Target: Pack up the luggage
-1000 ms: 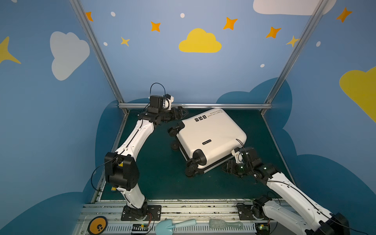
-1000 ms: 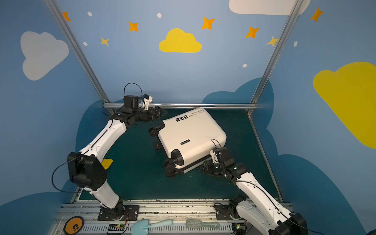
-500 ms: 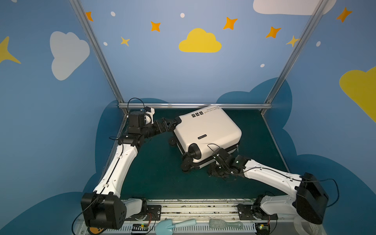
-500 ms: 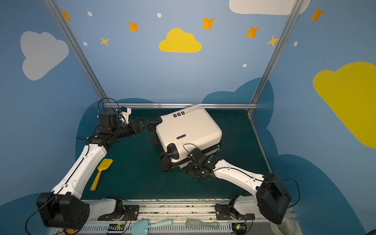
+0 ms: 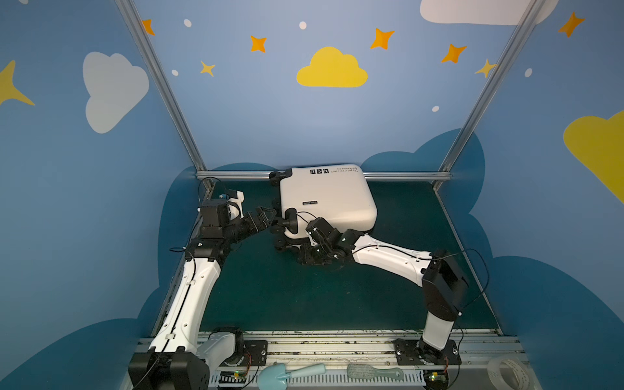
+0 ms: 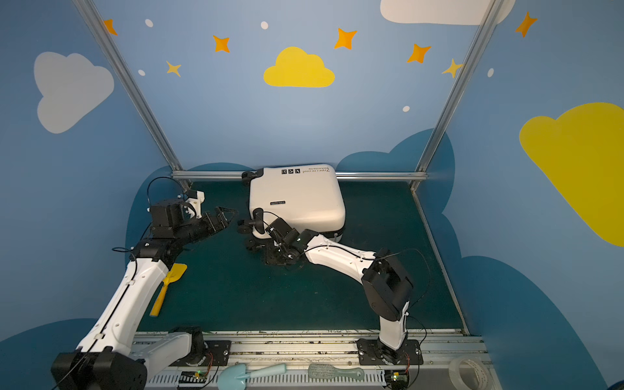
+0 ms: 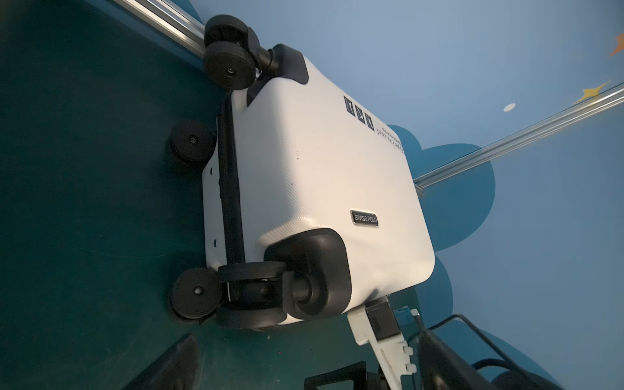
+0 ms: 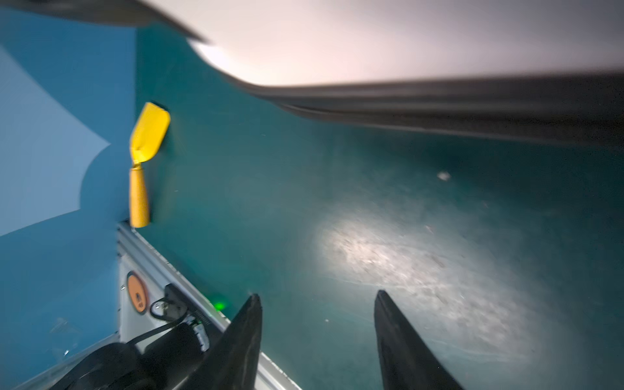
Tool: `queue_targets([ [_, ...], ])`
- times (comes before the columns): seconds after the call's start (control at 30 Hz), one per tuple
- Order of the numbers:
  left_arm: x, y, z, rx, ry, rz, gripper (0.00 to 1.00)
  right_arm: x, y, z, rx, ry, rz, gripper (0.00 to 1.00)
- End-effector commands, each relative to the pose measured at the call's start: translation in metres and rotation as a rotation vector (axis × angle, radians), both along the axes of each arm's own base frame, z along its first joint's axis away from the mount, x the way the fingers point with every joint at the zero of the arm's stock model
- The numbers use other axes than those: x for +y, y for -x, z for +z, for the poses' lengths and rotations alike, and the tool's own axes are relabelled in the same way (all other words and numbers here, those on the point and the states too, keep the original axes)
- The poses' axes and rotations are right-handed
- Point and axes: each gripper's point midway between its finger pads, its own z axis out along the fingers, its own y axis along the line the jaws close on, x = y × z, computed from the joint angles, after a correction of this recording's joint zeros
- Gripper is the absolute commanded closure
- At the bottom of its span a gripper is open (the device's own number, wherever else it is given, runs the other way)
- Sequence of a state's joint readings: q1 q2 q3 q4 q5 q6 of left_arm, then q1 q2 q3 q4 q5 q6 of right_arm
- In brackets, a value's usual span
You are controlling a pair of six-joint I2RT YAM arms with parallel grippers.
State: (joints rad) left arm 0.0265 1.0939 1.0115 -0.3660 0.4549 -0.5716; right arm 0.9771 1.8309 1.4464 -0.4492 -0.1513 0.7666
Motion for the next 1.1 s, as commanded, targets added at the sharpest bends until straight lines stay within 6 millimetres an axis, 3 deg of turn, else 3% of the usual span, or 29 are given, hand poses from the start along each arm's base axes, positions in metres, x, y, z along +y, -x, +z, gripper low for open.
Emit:
queue_targets([
  [0.0,0.002,0.003,0.0,-0.002,0.009,0.006,0.0,-0.004,-0.002,0.033,-0.04,-0.046,0.061,0.45],
  [0.2,-0.008,0.011,-0.005,0.017,0.081,-0.025,0.0,-0.046,-0.006,0.085,-0.075,-0.11,0.05,0.42],
  [0.33,-0.017,0.02,-0.011,0.039,0.121,-0.053,0.0,-0.086,-0.028,0.119,-0.133,-0.172,-0.042,0.41],
  [0.5,-0.03,0.029,-0.011,0.038,0.112,-0.075,0.0,-0.152,-0.07,0.153,-0.372,-0.255,-0.206,0.36],
  [0.6,-0.039,0.029,-0.01,0.037,0.112,-0.092,0.0,-0.199,-0.093,0.156,-0.37,-0.249,-0.312,0.34],
  [0.73,-0.056,0.028,-0.012,0.038,0.085,-0.12,0.0,-0.239,-0.13,0.151,-0.327,-0.307,-0.407,0.34],
  [0.93,-0.075,0.028,-0.009,0.018,0.002,-0.149,0.0,-0.285,-0.189,0.144,-0.291,-0.387,-0.529,0.34],
  [1.07,-0.072,0.019,-0.005,0.013,-0.049,-0.137,0.0,-0.3,-0.23,0.146,-0.261,-0.457,-0.557,0.34],
])
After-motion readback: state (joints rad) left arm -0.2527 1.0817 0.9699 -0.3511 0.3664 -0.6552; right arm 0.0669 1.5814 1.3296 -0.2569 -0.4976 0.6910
